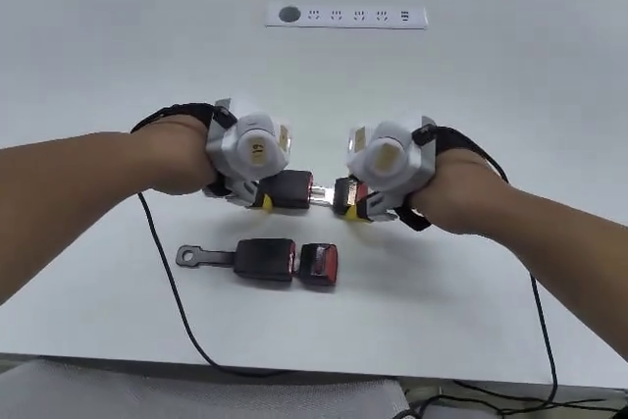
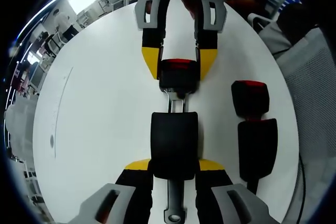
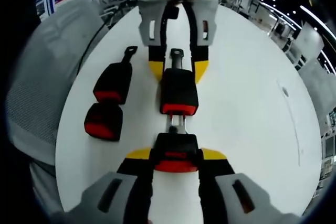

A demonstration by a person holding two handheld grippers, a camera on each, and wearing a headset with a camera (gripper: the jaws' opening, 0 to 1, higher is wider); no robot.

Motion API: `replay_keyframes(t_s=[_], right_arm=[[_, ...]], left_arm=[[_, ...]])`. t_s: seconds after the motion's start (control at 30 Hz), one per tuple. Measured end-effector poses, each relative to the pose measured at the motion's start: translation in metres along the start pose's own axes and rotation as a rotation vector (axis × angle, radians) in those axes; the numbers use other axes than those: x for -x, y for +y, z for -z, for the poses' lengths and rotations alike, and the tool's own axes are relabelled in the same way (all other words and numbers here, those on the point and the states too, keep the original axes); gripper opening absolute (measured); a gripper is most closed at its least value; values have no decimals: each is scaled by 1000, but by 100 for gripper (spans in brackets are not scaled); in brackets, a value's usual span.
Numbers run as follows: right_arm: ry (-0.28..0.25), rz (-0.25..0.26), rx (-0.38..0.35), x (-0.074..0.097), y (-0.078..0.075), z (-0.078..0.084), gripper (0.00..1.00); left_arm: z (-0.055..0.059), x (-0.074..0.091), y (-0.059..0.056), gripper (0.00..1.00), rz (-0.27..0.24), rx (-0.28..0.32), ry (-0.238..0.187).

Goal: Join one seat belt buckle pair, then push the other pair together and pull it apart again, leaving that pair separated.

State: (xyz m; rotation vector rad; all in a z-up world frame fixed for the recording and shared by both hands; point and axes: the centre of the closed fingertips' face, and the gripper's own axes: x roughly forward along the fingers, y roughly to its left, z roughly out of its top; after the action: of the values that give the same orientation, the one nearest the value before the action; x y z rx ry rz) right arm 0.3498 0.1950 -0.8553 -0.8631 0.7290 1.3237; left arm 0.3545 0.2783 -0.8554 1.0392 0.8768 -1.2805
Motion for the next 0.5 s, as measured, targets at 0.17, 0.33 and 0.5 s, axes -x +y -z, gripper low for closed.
replay_keyframes(t_s=[0.17,0.33,0.5], right_arm=[[-31,-18,-8,-4,-3,-2,32],[-99,-51,-52,-4,-3,-3,32],[-98,-59,-49,-7,-3,-6,31]], left_arm=[[0,0,0,31,2,-9,0],[0,0,0,31,0,3,-13],[-1,0,0,30,5,-2,-26]])
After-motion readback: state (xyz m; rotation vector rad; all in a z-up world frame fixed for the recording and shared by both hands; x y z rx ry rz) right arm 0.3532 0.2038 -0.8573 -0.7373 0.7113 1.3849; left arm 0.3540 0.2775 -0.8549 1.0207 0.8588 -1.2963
